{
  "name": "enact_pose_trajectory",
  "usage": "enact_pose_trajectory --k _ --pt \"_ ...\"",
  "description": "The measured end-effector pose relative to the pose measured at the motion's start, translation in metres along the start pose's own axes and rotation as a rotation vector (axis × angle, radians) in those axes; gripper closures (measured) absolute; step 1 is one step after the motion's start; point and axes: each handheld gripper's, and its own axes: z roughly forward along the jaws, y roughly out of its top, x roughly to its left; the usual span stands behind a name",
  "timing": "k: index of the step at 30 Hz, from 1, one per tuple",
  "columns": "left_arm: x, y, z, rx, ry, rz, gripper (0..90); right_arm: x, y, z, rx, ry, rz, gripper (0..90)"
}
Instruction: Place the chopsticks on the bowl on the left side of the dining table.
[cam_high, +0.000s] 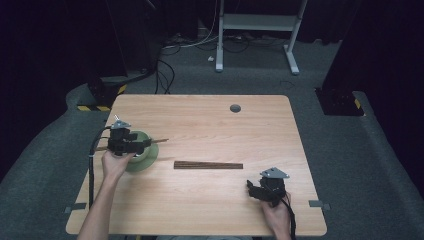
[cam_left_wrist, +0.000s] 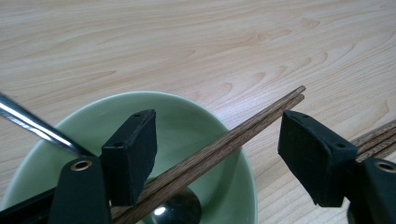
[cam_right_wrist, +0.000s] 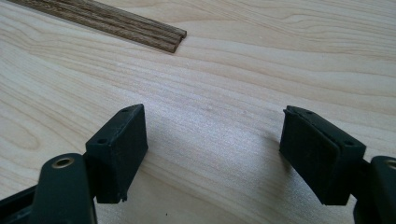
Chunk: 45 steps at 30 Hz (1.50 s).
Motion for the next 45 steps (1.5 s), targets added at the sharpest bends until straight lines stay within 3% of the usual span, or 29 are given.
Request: enact_pose_trajectory --k 9,15,16,18,22,36,45 --pt "0.003 -0.004 -0.022 -0.02 0.068 0.02 28.7 0.0 0.0 0.0 0.0 0.0 0.0 22.6" --pt "0.014 -0.015 -0.039 -0.021 0.101 -0.008 29.0 0.0 0.0 0.0 -0.001 0.0 -0.001 22.6" --pt "0.013 -0.018 -0.039 -0.048 0.103 -0.047 29.1 0.0 0.0 0.0 0.0 -0.002 -0.001 22.5" --pt "0.017 -0.02 -0.044 -0.026 0.11 -0.024 29.1 0.0 0.0 0.0 -0.001 0.0 -0.001 22.6" --pt "0.024 -0.028 -0.054 -0.031 0.119 -0.047 29.2 0.0 0.0 0.0 -0.001 0.0 -0.001 22.6" --pt "0.037 -0.048 -0.056 0.002 0.135 -0.088 29.3 0.0 0.0 0.0 0.0 0.0 0.0 22.6" --pt "0.04 -0.05 -0.051 0.005 0.133 -0.103 29.2 0.0 0.0 0.0 0.0 0.0 0.0 22.6"
